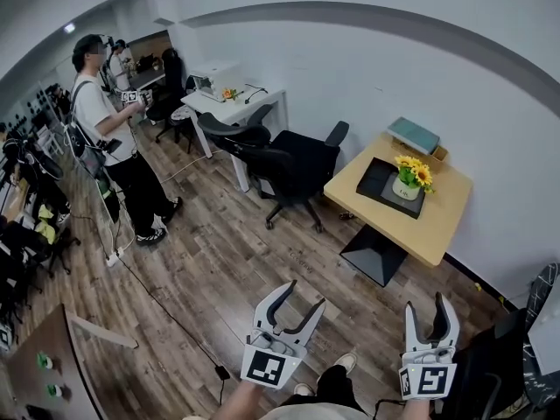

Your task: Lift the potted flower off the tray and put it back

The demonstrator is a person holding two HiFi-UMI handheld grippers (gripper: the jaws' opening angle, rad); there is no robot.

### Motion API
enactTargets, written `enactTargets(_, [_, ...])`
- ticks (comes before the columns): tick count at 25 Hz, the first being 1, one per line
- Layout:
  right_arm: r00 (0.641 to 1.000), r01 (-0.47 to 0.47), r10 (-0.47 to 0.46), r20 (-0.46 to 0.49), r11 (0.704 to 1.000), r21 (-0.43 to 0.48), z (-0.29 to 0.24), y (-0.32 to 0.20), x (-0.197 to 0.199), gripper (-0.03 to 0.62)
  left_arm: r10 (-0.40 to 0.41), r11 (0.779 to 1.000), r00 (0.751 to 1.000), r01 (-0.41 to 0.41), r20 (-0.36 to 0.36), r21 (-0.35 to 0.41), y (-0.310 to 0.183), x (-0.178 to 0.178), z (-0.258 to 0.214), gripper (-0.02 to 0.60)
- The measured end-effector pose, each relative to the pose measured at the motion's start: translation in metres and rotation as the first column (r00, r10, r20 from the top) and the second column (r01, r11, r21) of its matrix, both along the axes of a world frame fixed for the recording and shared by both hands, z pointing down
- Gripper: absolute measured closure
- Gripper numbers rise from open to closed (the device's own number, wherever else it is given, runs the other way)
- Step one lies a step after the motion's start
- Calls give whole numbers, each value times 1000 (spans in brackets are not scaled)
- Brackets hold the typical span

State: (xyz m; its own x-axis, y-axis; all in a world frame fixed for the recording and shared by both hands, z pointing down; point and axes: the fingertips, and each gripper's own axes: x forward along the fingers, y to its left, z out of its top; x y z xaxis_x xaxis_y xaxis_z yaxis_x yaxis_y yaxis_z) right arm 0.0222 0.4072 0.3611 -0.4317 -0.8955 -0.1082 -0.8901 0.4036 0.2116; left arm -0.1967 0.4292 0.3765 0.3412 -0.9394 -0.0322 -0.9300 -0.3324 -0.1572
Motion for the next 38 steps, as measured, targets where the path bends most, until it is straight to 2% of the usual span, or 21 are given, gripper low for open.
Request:
enactTargets(21, [998, -52, 54, 22, 997, -63, 27, -101, 49, 350, 77, 994, 997, -74, 32, -86, -114, 50, 28, 344])
enactTargets(38, [992, -103, 106, 66, 994, -47, 20, -194, 118, 350, 138, 988, 988, -134, 64, -75, -218, 119, 14, 344])
